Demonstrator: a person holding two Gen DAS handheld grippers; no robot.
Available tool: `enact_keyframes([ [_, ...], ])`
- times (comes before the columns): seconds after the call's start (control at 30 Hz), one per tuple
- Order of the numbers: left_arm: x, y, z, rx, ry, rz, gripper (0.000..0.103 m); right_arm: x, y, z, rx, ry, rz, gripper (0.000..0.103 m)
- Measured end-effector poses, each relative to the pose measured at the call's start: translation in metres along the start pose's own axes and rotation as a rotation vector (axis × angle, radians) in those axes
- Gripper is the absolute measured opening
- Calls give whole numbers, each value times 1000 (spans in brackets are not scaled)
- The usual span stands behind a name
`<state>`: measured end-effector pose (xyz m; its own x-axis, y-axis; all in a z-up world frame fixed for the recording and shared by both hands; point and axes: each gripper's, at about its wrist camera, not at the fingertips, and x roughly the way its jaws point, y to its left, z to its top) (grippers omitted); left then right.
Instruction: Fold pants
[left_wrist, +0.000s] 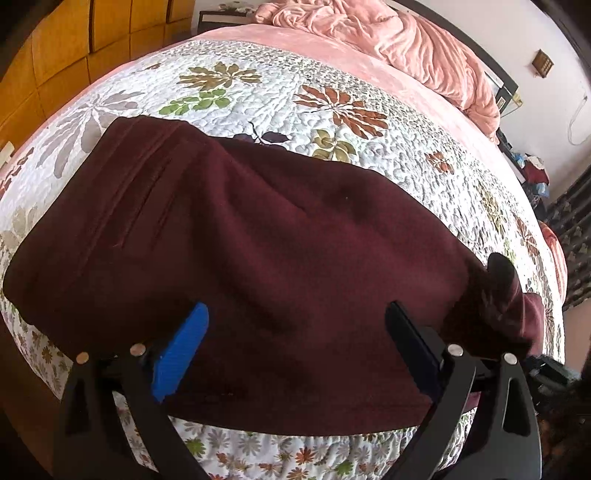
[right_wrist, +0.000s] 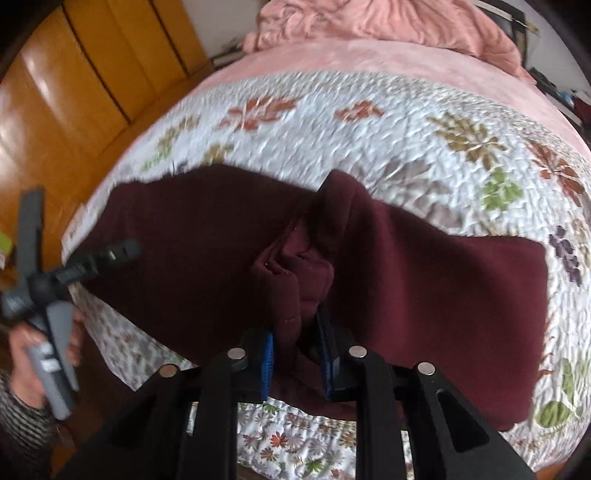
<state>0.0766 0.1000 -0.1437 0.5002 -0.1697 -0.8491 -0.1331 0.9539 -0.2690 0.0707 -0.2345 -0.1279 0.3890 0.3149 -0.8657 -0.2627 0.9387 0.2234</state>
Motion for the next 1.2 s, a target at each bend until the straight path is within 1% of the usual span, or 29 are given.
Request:
enact_keyframes([
  [0.03,1,1,0,-2,2,-1,96,5,1,-3,-4,16,7,32],
  [0.07,1,1,0,-2,6,-3,96,10,2,-5,-11,30,29,46],
  [0.13,1,0,0,2,9,-5,96,10,5,-9,-15,31,86,57],
  [0.23,0,1,0,-1,7,-15,96,-8,8,-13,-7,21,197,61],
  [0.27,-1,2,0,-3,6,-19,96,-17,6,-14,12,12,206,62],
  [0.33,-1,3,0,-14,4,-28,96,-27,1,-14,44,-5,194,63],
  [0.4,0,3,0,-19,8,-32,96,-33,1,-12,48,-18,153,64],
  [0.47,0,2,-1,-22,10,-36,96,-32,9,-8,2,-39,70,67],
  [0.53,0,1,-1,-19,10,-39,96,-21,17,-5,-42,-9,20,67],
  [0.57,-1,1,-1,-16,11,-38,96,-14,21,-4,-58,1,12,67],
  [0.63,-1,1,-1,-12,12,-35,96,-2,23,-3,-73,18,-17,65],
  [0.67,0,1,-1,-11,12,-35,96,4,24,-3,-80,24,-64,61],
  [0.73,0,2,-1,-12,14,-37,96,13,18,-5,-74,32,-117,50],
  [0.8,2,3,-2,-14,17,-36,96,20,6,-6,-28,46,-88,33],
  [0.83,2,4,-2,-16,17,-37,96,23,2,-6,-14,53,-80,26],
  [0.87,3,5,-3,-17,17,-40,96,24,0,-6,-1,53,-69,21],
  [0.97,2,6,-3,-15,13,-39,96,18,0,-2,11,34,-47,18],
  [1.07,3,8,-2,-26,10,-37,96,3,15,5,-7,3,52,18],
  [1.13,2,9,-1,-33,10,-42,96,-4,33,12,-64,-19,87,18],
  [1.2,2,9,-1,-31,11,-38,96,-4,47,15,-96,-13,137,18],
])
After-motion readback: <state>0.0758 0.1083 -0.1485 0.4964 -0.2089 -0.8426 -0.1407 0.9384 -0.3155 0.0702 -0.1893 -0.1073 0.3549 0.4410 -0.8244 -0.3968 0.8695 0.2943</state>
